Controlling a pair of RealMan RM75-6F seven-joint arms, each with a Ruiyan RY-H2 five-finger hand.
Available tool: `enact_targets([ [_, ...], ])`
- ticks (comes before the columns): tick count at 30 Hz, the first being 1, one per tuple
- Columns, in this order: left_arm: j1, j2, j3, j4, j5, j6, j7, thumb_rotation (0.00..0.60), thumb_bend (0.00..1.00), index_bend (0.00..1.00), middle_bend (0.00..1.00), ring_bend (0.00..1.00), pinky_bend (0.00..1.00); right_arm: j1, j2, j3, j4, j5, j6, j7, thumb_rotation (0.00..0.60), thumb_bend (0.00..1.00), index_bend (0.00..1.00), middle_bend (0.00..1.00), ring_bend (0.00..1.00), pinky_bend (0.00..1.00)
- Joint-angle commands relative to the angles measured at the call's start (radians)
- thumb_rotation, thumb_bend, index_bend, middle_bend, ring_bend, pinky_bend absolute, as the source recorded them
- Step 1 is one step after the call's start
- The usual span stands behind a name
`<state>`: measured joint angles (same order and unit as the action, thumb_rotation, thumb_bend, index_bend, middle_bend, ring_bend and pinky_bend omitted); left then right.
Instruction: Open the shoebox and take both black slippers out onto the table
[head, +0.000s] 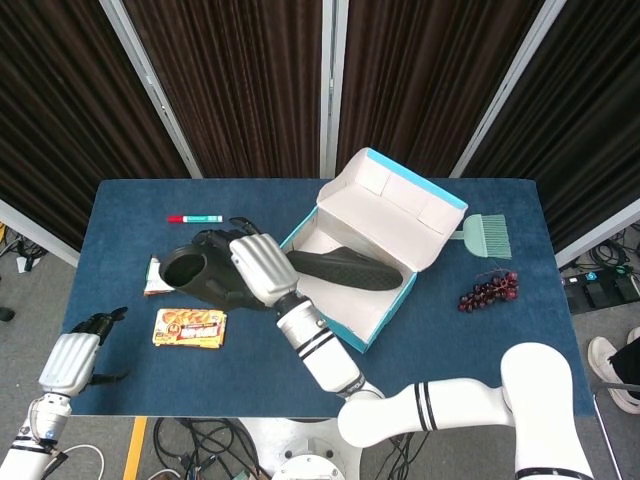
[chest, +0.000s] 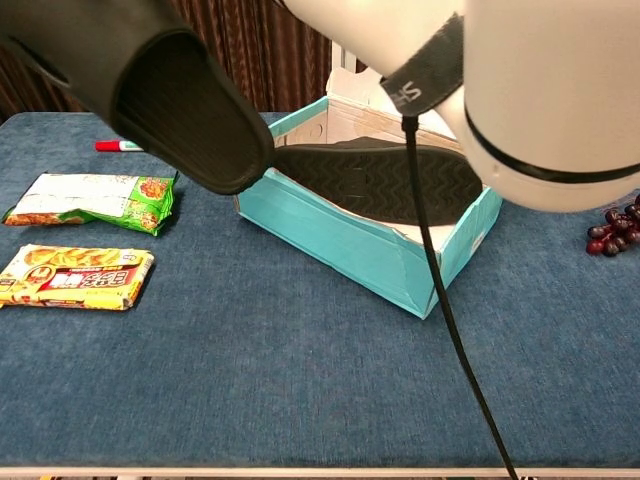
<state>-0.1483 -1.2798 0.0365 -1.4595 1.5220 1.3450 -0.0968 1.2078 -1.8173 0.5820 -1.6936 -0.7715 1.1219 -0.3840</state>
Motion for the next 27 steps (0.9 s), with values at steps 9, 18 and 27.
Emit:
enact_targets([
  [9,0.004,-0.004,0.003,0.012,-0.003,0.000,-0.006,0.600,0.00,0.12,0.20,0.17,0.31,0.031,-0.077,-0.014,0.105,0.132,-0.048,0.045,0.600,0.63,0.31,0.74,0.59,0.15],
  [18,0.006,-0.010,0.006,0.029,-0.007,-0.007,-0.016,0.600,0.00,0.12,0.20,0.17,0.31,0.048,-0.126,-0.059,0.209,0.124,-0.058,0.028,0.600,0.60,0.31,0.73,0.59,0.14],
  [27,0.007,-0.012,0.008,0.041,-0.008,-0.011,-0.022,0.600,0.00,0.12,0.20,0.17,0.31,0.053,-0.105,-0.087,0.244,0.191,-0.155,-0.015,0.600,0.34,0.05,0.33,0.09,0.00],
])
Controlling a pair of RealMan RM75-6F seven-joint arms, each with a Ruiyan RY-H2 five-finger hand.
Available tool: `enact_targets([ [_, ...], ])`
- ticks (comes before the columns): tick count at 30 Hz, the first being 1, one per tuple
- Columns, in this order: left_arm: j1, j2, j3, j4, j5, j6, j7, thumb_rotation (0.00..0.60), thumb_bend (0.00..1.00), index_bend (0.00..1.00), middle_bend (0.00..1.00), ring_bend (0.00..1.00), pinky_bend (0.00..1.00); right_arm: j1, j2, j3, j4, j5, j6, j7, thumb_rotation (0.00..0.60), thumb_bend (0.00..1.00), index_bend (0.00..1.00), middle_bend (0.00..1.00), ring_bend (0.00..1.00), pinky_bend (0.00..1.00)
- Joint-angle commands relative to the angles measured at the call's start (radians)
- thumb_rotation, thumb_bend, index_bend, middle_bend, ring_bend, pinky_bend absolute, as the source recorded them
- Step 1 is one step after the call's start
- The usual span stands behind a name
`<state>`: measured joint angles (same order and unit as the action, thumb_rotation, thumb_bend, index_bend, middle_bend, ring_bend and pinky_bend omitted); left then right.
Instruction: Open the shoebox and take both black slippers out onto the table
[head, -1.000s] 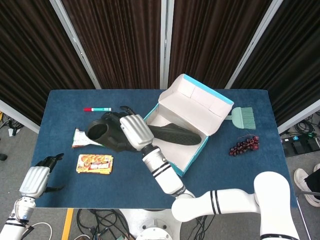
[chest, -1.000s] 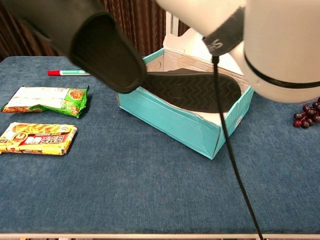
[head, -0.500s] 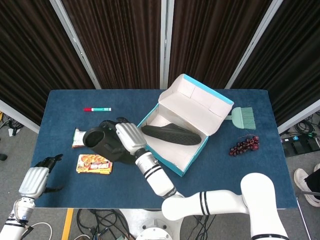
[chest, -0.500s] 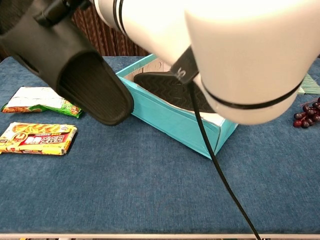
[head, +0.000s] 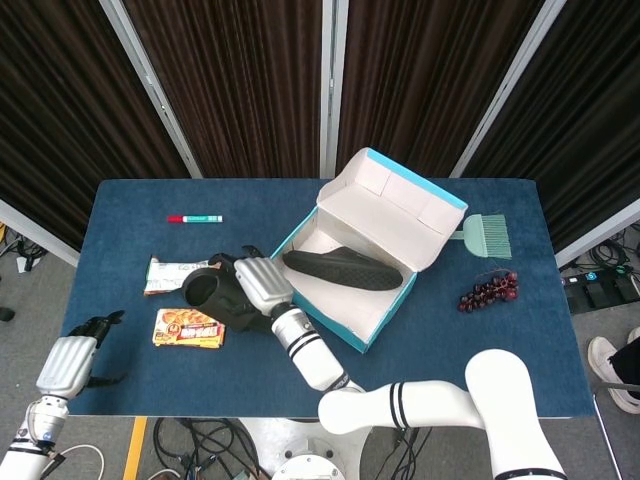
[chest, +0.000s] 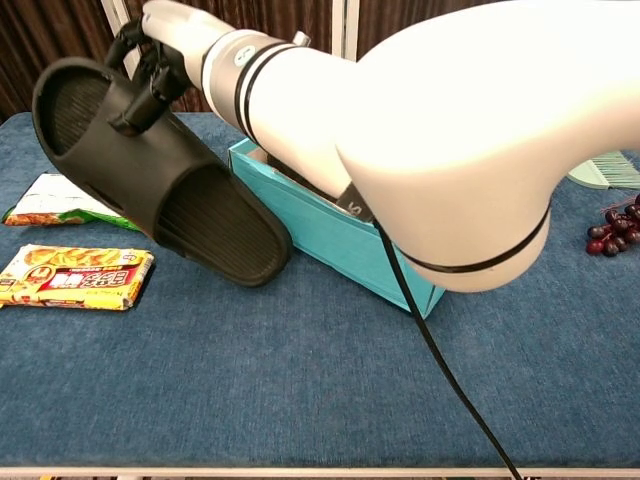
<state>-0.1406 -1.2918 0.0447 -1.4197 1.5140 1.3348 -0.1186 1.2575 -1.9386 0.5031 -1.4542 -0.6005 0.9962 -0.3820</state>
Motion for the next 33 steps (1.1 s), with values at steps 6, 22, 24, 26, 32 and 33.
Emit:
enact_targets([
  [6,-0.003,-0.001,0.001,0.002,-0.001,-0.009,-0.003,0.600,0.00,0.12,0.20,0.17,0.31,0.001,0.015,-0.004,0.023,-0.015,0.019,-0.024,0.600,0.28,0.00,0.11,0.00,0.00],
  [22,-0.012,0.001,0.000,-0.008,0.004,-0.018,0.009,0.600,0.00,0.12,0.20,0.17,0.31,-0.063,0.175,-0.050,-0.096,-0.022,0.162,-0.247,0.600,0.27,0.00,0.09,0.00,0.00],
  [24,-0.013,0.000,0.001,-0.013,0.008,-0.018,0.011,0.600,0.00,0.12,0.20,0.17,0.31,-0.076,0.216,-0.058,-0.137,0.058,0.181,-0.321,0.600,0.27,0.00,0.10,0.00,0.00],
  [26,-0.014,0.000,0.003,-0.017,0.011,-0.017,0.009,0.600,0.00,0.12,0.20,0.17,0.31,-0.086,0.246,-0.061,-0.166,0.125,0.189,-0.365,0.600,0.27,0.00,0.10,0.00,0.00],
  [32,-0.023,0.006,0.008,-0.027,0.032,-0.018,-0.014,0.600,0.00,0.12,0.20,0.17,0.31,-0.116,0.309,-0.103,-0.210,0.276,0.216,-0.459,0.600,0.25,0.00,0.10,0.00,0.00],
  [33,-0.024,0.007,0.010,-0.027,0.041,-0.015,-0.020,0.600,0.00,0.12,0.20,0.17,0.31,-0.120,0.311,-0.110,-0.210,0.288,0.220,-0.465,0.600,0.25,0.00,0.10,0.00,0.00],
])
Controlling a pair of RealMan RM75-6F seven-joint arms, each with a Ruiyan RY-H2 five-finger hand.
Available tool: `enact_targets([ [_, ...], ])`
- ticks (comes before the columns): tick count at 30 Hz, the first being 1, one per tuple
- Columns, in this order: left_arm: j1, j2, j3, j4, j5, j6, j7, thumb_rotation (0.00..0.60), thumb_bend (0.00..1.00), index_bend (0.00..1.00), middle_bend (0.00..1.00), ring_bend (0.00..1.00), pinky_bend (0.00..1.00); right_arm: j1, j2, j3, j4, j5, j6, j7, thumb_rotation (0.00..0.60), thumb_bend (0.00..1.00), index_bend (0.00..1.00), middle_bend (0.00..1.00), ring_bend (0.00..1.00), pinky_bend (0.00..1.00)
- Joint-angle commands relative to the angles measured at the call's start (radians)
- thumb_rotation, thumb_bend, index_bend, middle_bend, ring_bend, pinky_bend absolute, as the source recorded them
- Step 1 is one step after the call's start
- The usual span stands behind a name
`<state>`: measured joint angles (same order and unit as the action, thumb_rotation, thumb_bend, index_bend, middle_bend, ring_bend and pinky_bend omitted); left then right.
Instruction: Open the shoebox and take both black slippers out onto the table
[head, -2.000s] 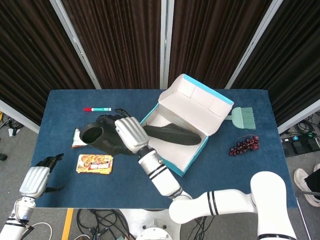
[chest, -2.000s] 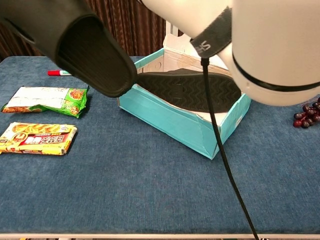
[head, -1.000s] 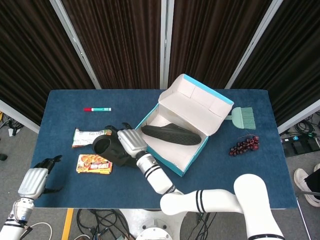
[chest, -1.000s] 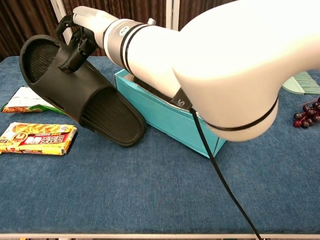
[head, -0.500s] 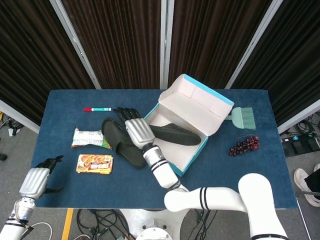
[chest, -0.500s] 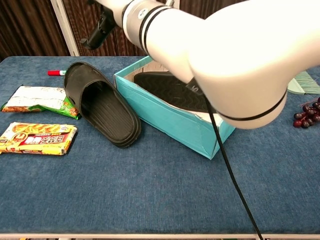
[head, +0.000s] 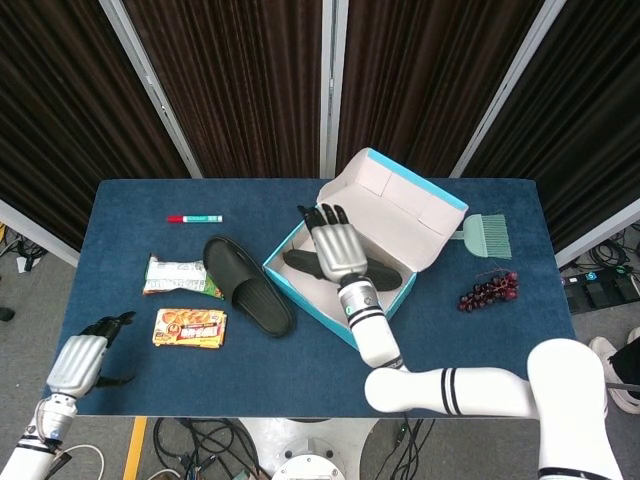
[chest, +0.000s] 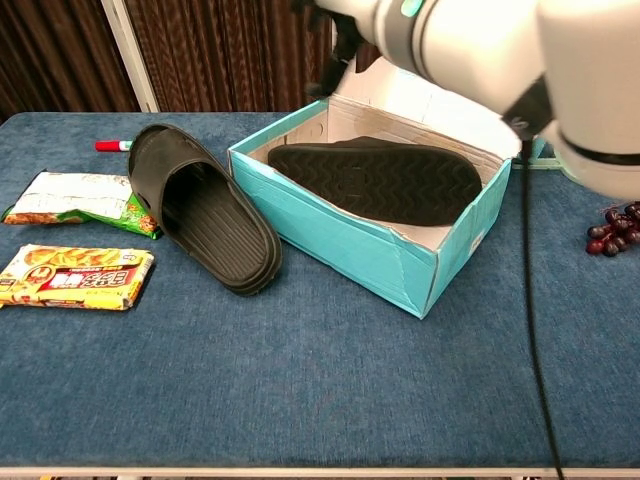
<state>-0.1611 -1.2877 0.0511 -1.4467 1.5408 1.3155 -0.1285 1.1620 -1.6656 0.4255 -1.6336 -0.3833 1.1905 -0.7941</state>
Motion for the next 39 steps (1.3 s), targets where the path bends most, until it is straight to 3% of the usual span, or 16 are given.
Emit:
enact_targets([
  [1,-0.005,0.004,0.005,0.001,0.021,0.008,-0.016,0.600,0.00,0.12,0.20,0.17,0.31,-0.028,0.040,-0.039,-0.030,0.080,0.027,-0.056,0.600,0.24,0.00,0.10,0.00,0.00],
  [19,-0.004,-0.004,0.016,0.014,0.014,-0.002,-0.025,0.600,0.00,0.13,0.20,0.17,0.31,-0.037,-0.020,-0.097,0.075,0.211,-0.043,-0.082,0.600,0.25,0.00,0.10,0.00,0.00],
  [39,0.005,-0.023,0.022,0.056,0.016,0.006,-0.052,0.600,0.00,0.13,0.20,0.17,0.31,-0.003,-0.108,-0.064,0.162,0.133,-0.075,-0.048,0.600,0.28,0.00,0.10,0.00,0.00],
])
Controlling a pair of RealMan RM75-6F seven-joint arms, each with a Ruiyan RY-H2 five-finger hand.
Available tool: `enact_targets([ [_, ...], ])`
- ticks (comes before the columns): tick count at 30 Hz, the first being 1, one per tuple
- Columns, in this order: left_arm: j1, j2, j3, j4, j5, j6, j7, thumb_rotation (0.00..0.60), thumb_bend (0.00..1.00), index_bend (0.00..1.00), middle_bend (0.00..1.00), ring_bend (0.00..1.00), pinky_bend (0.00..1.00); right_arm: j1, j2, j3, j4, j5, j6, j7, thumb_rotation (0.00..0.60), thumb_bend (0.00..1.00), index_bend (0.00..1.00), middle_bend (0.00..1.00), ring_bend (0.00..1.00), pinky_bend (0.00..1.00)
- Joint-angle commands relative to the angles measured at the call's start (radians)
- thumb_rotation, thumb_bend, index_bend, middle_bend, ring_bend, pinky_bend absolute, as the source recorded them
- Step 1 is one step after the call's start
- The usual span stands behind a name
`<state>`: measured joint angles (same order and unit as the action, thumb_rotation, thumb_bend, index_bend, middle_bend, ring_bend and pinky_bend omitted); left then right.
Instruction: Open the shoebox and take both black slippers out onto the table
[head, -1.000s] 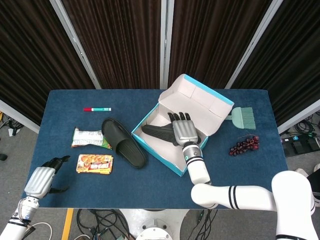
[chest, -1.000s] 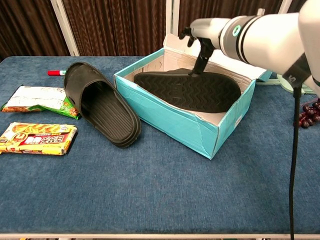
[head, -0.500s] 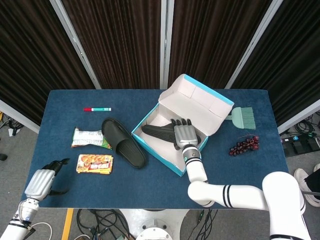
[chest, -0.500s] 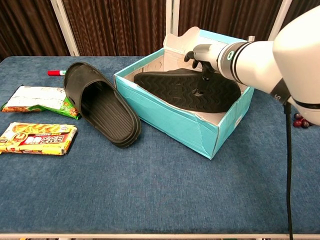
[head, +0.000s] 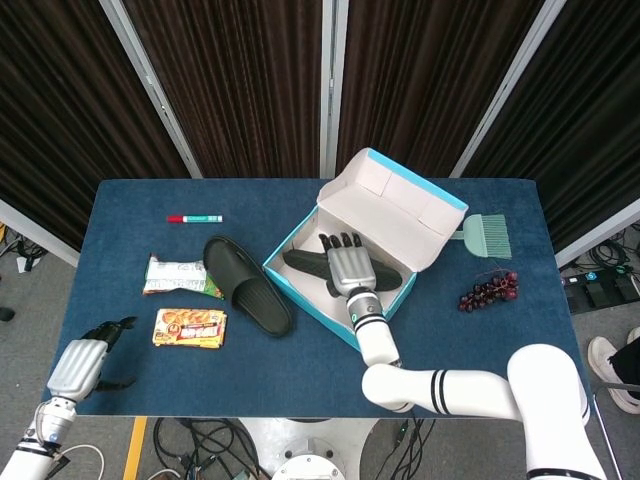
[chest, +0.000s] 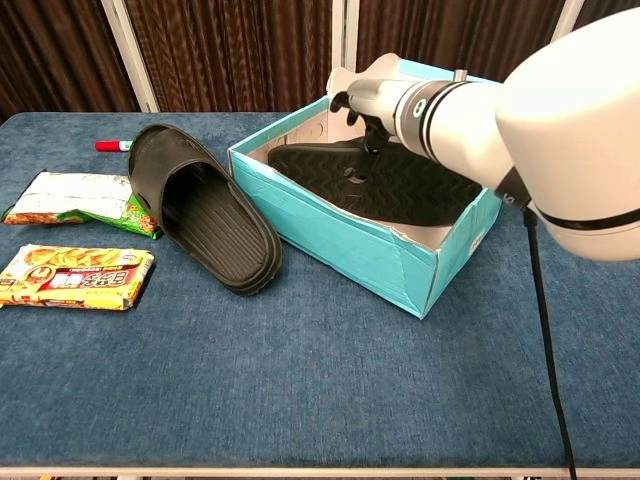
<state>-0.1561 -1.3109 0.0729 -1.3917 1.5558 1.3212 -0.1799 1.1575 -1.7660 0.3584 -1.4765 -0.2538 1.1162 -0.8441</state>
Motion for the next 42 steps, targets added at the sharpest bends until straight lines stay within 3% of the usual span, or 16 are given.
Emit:
enact_targets([
  [1,0.001,0.000,0.002,0.002,0.002,0.001,-0.001,0.600,0.00,0.13,0.20,0.17,0.31,0.001,-0.011,0.005,0.008,0.004,-0.001,0.005,0.600,0.28,0.00,0.10,0.00,0.01],
  [17,0.005,-0.008,0.005,0.026,-0.002,-0.003,-0.001,0.600,0.00,0.13,0.20,0.17,0.31,-0.004,-0.070,0.016,0.093,-0.002,-0.046,0.039,0.600,0.30,0.00,0.12,0.00,0.03],
  [27,0.006,-0.012,0.010,0.034,-0.005,-0.012,-0.001,0.600,0.00,0.13,0.20,0.17,0.31,0.026,-0.127,0.048,0.182,-0.088,-0.074,0.084,0.600,0.32,0.01,0.17,0.01,0.03],
  [42,0.014,-0.021,0.014,0.057,-0.005,-0.009,-0.022,0.600,0.00,0.13,0.19,0.17,0.31,0.064,-0.218,0.062,0.312,-0.081,-0.048,0.017,0.600,0.38,0.09,0.27,0.09,0.04],
])
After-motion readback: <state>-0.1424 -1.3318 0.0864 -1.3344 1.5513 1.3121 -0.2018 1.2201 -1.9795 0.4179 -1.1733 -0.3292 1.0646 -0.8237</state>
